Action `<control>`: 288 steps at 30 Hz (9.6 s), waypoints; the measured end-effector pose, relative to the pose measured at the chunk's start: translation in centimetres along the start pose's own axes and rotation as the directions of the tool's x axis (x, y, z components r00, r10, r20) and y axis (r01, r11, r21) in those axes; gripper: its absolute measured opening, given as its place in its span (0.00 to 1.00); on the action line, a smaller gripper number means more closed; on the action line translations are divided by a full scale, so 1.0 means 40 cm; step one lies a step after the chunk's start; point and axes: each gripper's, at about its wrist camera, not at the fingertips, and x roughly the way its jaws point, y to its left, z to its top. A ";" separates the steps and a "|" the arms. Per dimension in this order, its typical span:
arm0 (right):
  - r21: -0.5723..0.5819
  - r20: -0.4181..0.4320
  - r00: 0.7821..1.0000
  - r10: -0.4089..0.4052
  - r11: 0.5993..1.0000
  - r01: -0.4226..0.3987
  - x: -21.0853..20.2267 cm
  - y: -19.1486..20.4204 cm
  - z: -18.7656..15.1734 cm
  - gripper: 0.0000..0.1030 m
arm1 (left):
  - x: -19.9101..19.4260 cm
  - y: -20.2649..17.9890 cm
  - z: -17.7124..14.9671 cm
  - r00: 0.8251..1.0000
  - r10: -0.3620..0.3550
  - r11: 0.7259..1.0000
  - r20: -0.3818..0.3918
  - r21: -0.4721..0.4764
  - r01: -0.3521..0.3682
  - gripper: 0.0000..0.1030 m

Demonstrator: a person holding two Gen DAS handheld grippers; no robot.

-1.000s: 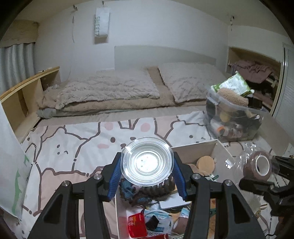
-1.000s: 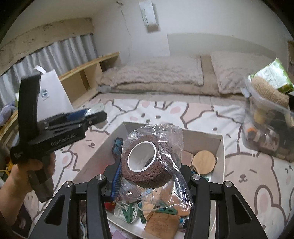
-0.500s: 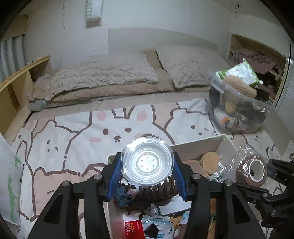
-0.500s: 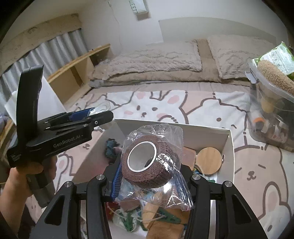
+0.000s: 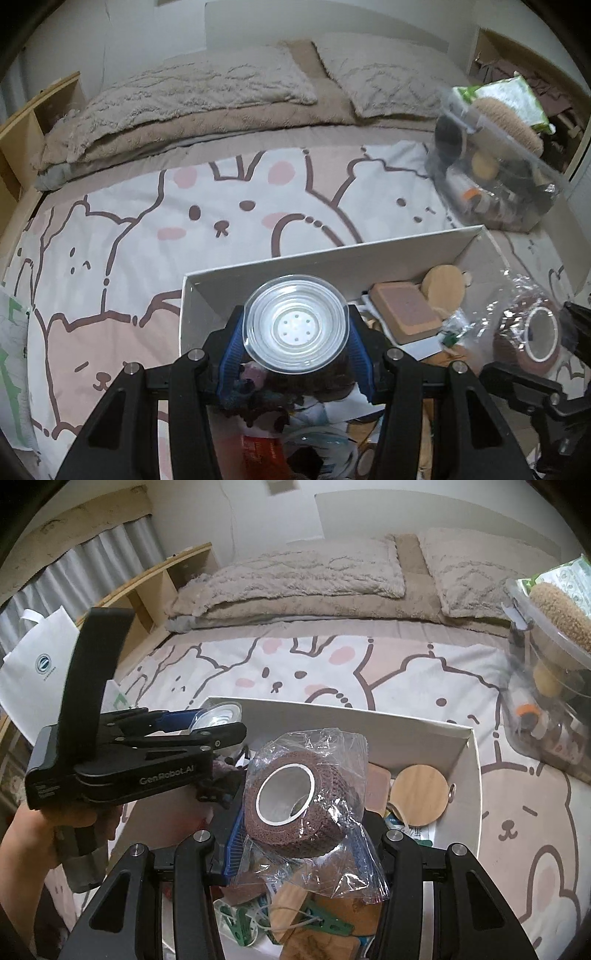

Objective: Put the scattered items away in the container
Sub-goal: 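Lower the clear lid into the shoebox and open the left tool, then tilt the right tool over the shoebox and open it to drop the tape roll, then withdraw both open tools from the shoebox back toward the pile, then grasp the white plastic ring with the left tool while the right tool closes near the crocheted piece, then open the right tool and move it over the pink-and-blue crocheted piece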

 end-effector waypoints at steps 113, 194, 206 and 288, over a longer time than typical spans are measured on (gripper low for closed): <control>-0.295 0.146 0.989 -0.025 0.953 0.067 -0.281 0.257 -0.149 1.00 | -0.591 0.096 -0.645 0.906 0.048 0.976 0.421 -0.211 0.046 0.88; 0.075 0.187 0.966 -0.177 0.983 0.166 -0.448 0.019 -0.703 1.00 | -0.507 0.008 -0.876 0.960 -0.092 0.958 0.265 -0.240 0.158 1.00; 0.137 0.105 0.982 -0.156 0.981 0.141 -0.374 -0.025 -0.737 1.00 | -0.357 0.006 -0.904 0.978 -0.127 0.949 0.163 -0.266 0.167 1.00; 0.122 0.383 0.924 -0.025 0.992 -0.024 -0.560 0.038 -0.638 0.04 | -0.470 0.002 -0.880 0.950 -0.046 0.958 0.310 -0.255 0.129 0.82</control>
